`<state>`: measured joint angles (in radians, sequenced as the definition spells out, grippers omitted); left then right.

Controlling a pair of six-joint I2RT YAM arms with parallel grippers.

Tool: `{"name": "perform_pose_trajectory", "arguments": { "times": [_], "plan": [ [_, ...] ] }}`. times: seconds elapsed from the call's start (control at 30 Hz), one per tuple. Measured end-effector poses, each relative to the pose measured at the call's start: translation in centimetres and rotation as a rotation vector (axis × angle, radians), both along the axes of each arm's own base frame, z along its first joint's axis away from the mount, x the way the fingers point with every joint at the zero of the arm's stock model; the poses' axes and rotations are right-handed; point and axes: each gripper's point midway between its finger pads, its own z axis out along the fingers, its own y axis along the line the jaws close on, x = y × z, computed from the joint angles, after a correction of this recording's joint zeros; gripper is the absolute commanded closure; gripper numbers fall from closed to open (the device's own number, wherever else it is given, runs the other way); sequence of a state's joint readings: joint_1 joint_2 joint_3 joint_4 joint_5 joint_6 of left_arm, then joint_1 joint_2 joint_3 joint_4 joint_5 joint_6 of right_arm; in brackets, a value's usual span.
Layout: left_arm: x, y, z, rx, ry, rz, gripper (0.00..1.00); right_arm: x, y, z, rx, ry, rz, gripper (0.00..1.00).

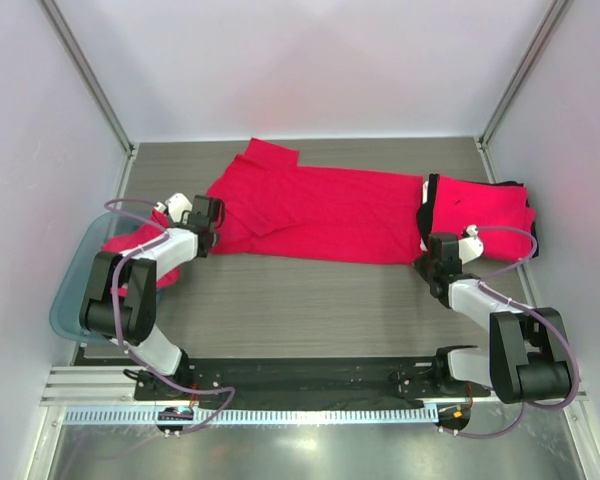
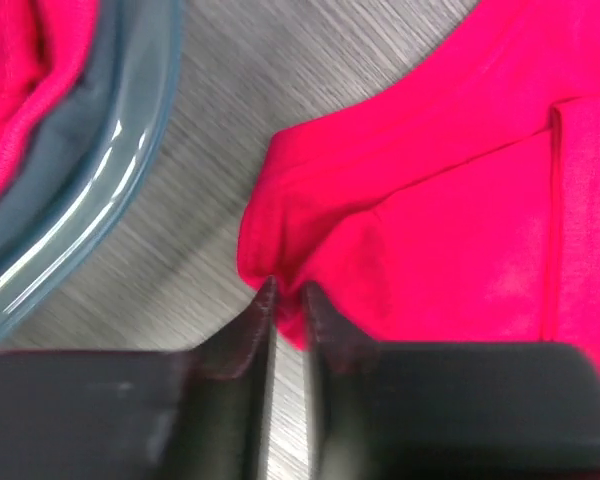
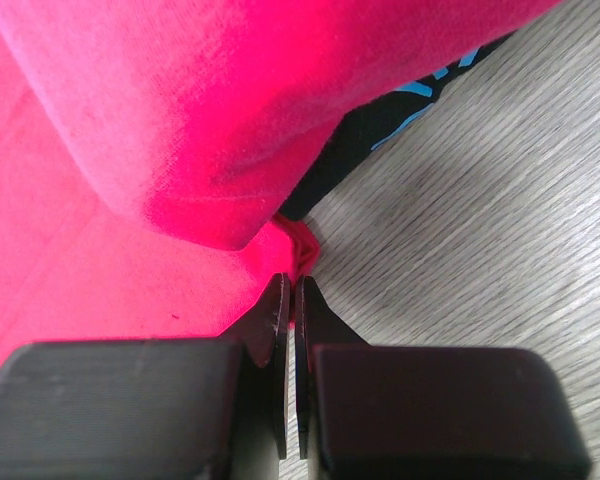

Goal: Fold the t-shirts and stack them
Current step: Fold the tshirt

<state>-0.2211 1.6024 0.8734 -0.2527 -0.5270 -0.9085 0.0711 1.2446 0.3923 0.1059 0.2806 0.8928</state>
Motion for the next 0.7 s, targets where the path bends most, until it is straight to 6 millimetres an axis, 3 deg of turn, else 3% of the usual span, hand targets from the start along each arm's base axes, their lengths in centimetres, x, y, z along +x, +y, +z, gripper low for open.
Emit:
{"name": "perform_pose_trajectory", "arguments": {
  "times": [0.07,0.1,0.37,0.6,0.67,0.7],
  "plan": [
    [0.3,0.1,-0.2,-0.005,0.007,0.000,0.99,0.0,0.0,0.0,0.003,0.000,0.001,0.99],
    [0.4,0.2,-0.3,-0.007,0.011,0.000,1.00,0.0,0.0,0.0,0.004,0.000,0.001,0.99],
    [0.1,1.8,-0.3,-0.006,0.022,0.039,1.00,0.0,-0.1,-0.1,0.013,0.001,-0.001,0.99],
    [-0.2,2.9,2.3,0.020,-0.028,0.068,1.00,-0.1,0.0,-0.1,0.019,0.001,0.005,0.99],
    [-0.3,2.9,2.3,0.024,-0.021,0.065,0.96,0.0,0.0,-0.1,0.020,0.000,0.005,0.99],
    [-0.4,2.9,2.3,0.027,-0.011,0.063,0.90,0.0,0.0,-0.1,0.020,0.000,0.006,0.99]
  ]
}}
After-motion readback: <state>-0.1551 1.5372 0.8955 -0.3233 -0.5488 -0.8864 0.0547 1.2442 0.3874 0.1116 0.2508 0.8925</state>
